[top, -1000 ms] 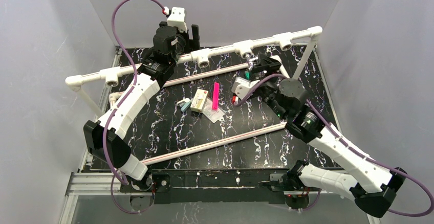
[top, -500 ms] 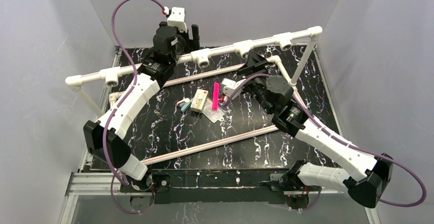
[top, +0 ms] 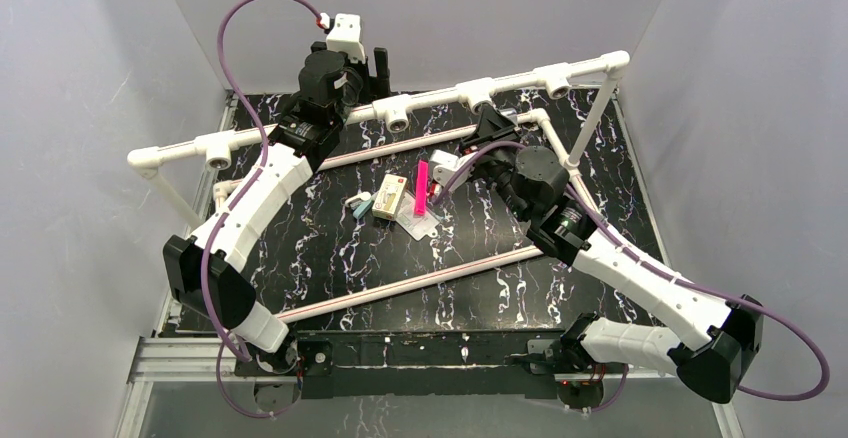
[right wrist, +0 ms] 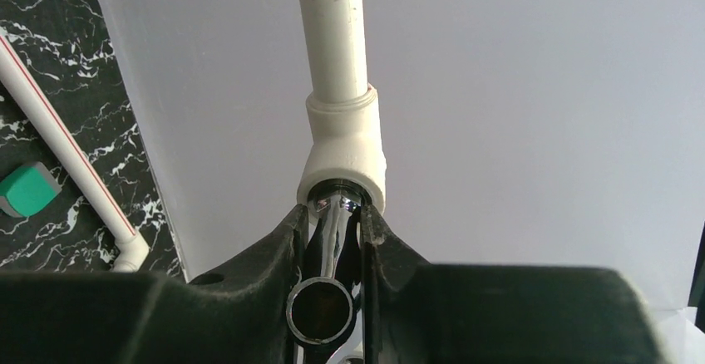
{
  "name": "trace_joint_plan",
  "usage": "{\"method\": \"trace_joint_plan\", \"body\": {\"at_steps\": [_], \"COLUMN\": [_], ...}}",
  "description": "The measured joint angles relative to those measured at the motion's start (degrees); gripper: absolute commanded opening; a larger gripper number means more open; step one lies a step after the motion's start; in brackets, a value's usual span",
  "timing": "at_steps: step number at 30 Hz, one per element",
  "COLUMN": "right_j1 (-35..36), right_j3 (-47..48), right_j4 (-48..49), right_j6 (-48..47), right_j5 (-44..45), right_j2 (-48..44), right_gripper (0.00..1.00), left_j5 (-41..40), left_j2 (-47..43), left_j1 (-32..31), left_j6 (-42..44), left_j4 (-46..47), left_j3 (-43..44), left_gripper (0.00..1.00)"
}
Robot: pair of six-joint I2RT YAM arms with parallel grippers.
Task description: Install the water faucets
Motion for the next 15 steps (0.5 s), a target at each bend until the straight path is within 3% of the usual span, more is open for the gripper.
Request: {"method": "trace_joint_plan", "body": {"at_steps": [8, 15], "right_j1": [-0.07, -0.28], "right_j3": [-1.14, -1.86], "right_j4": [2.82, 5.95], "right_j6": [6.64, 22.82], "right_j5": [0.0, -0.13], "right_j2": [-0.15, -0.87], "right_gripper": [0.01, 0.01], "left_j5": [0.0, 0.02], "left_j2": [0.02, 0.0], "left_j1": [0.0, -0.04], "left_j6": [0.0, 0.0], "left_j4": [-0.09, -0.28], "left_j3": [-0.02, -0.02], "left_gripper": [0.8, 0.8]}}
